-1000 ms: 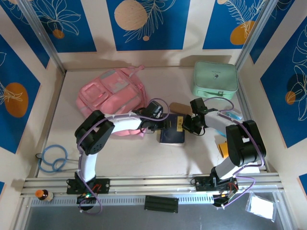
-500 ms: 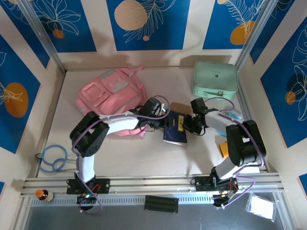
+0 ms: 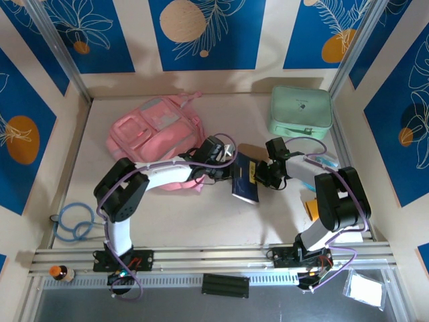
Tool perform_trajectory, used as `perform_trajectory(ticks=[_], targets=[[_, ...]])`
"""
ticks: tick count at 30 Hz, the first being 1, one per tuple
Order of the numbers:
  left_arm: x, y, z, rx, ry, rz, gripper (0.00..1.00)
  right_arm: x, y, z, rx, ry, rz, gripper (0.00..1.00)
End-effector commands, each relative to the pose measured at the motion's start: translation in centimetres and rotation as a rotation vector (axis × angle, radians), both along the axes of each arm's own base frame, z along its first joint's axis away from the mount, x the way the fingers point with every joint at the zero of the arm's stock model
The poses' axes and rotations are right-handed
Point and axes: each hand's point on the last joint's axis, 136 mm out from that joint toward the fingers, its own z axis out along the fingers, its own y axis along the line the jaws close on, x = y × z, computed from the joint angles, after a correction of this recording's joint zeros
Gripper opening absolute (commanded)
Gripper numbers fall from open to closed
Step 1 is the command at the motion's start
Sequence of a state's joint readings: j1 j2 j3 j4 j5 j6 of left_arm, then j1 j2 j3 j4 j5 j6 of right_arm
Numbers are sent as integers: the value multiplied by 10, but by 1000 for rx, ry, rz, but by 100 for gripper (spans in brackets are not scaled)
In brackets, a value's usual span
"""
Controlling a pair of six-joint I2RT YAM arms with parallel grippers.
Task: Pack the student bag
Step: Pick up the book at the center of the table, then pass the book.
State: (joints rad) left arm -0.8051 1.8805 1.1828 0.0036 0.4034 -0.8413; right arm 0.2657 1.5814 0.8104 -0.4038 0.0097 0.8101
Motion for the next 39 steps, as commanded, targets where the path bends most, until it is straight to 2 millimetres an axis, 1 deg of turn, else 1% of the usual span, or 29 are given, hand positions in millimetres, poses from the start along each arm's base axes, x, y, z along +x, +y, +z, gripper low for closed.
perform_trajectory(ticks=[1,4,7,9,10,12,14,18,21,22,23,24,26,27,29,33,39], targets=[[8,4,-1,24,-1,21,13,-3,9,8,59,-11,-4,13],[14,14,4,30,-16,43,0,0,8,18,76,-52,-10,18],[22,28,19,19,-46,69,0,6,7,38,90,-129,-7,30],[29,40,34,9,-74,100,0,11,10,59,118,-211,5,43],[31,46,41,4,-86,117,0,14,12,68,140,-251,13,48],[38,59,59,-20,-116,154,0,18,21,91,203,-340,38,57],[45,72,78,-46,-146,200,0,22,30,111,273,-409,62,63],[63,101,116,-122,-196,324,0,29,53,149,443,-507,109,72],[78,125,142,-193,-233,439,0,35,67,167,579,-522,94,78],[83,131,149,-215,-241,477,0,37,70,170,625,-511,77,80],[87,138,156,-244,-250,516,0,40,77,174,701,-492,56,84],[92,144,163,-269,-258,559,0,43,83,177,755,-475,47,85],[102,153,170,-300,-265,634,0,48,95,181,840,-431,28,87],[107,155,171,-307,-258,669,0,51,101,184,874,-418,17,88],[115,155,173,-325,-245,700,0,58,107,190,917,-419,-9,90],[128,149,176,-377,-214,736,0,74,118,195,972,-411,-58,93],[140,148,182,-464,-199,797,0,90,145,190,1056,-348,-87,93]])
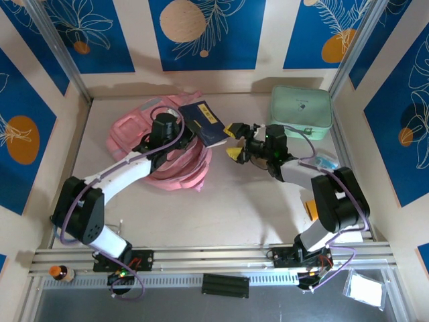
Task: Pack the student bag
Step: Pass the book.
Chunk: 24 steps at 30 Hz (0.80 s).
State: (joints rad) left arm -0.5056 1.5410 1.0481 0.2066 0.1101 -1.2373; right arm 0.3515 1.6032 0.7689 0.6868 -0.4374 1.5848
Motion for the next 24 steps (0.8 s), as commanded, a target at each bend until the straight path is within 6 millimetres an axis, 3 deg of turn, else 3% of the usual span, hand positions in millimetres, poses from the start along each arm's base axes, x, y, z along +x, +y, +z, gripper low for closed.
perform_trajectory(ticks=[1,11,24], targets=[[16,0,51,-130,-117,60,0,9,18,22,105,-9,14,93],[14,6,49,-190,-102,108,0,20,39,20,125,-3,1,86],[16,5,12,-258,-13,136,0,33,33,15,129,-3,-53,37]])
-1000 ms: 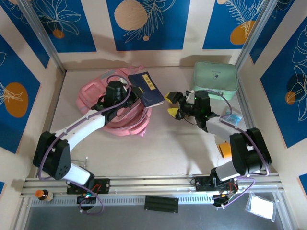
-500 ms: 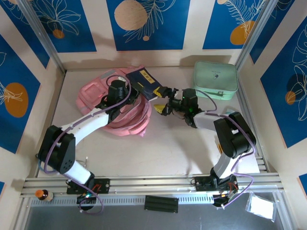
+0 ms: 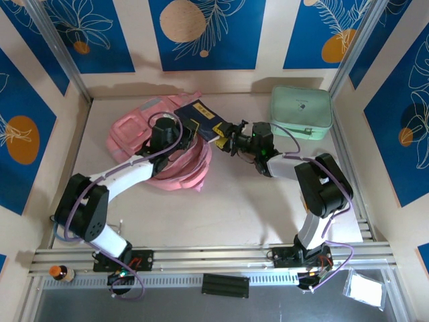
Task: Pack the student bag
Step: Pass the book.
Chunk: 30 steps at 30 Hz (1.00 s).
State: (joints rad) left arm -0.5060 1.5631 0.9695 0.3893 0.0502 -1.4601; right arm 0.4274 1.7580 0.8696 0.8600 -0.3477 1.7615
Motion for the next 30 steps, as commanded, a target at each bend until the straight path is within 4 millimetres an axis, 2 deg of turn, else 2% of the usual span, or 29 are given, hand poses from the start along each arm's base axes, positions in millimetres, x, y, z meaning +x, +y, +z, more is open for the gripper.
perform_trajectory(ticks=[1,4,7,10,13,15,18,22,25,30], targets=[[5,-1,17,-61,-55,15,0,8,-4,7,6,-38,-23,36],[4,0,13,-63,-48,14,0,9,-7,5,2,-41,-30,32],[2,1,8,-56,-40,13,1,10,-9,6,-8,-54,-30,23],[0,4,0,-33,-20,6,18,11,-14,5,-30,-61,-33,12],[-9,15,-13,30,10,10,45,9,-22,9,-70,-93,-25,6],[-19,25,-23,115,28,4,56,7,-32,11,-113,-117,-34,5],[-34,36,-36,275,49,-47,68,1,-47,18,-181,-167,-46,3],[-52,46,-49,548,30,-182,86,-10,-69,19,-259,-219,-54,2],[-63,56,-59,768,30,-281,92,-20,-87,17,-318,-238,-71,1],[-70,69,-69,1075,40,-460,93,-34,-114,16,-430,-253,-115,1]])
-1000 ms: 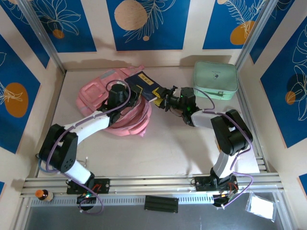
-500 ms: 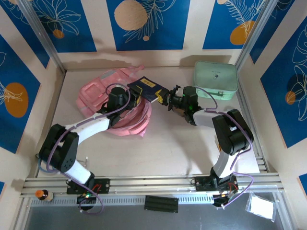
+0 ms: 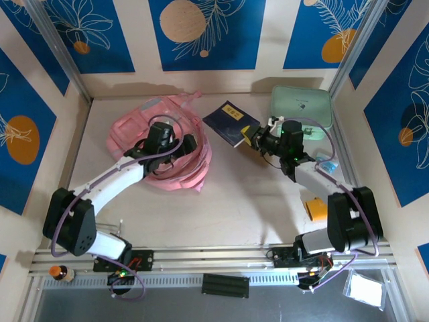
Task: Pack the student bag
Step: Open the student bag at the center of the table.
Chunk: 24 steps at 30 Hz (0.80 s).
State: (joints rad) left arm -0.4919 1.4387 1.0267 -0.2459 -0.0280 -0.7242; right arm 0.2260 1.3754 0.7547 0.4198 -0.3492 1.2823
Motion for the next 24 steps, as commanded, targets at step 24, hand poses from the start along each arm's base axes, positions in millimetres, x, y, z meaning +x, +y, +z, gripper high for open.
perform_trajectory(ticks=[24], targets=[[8,23,-52,935,258,-386,65,-17,-33,-15,-170,4,-76,1]])
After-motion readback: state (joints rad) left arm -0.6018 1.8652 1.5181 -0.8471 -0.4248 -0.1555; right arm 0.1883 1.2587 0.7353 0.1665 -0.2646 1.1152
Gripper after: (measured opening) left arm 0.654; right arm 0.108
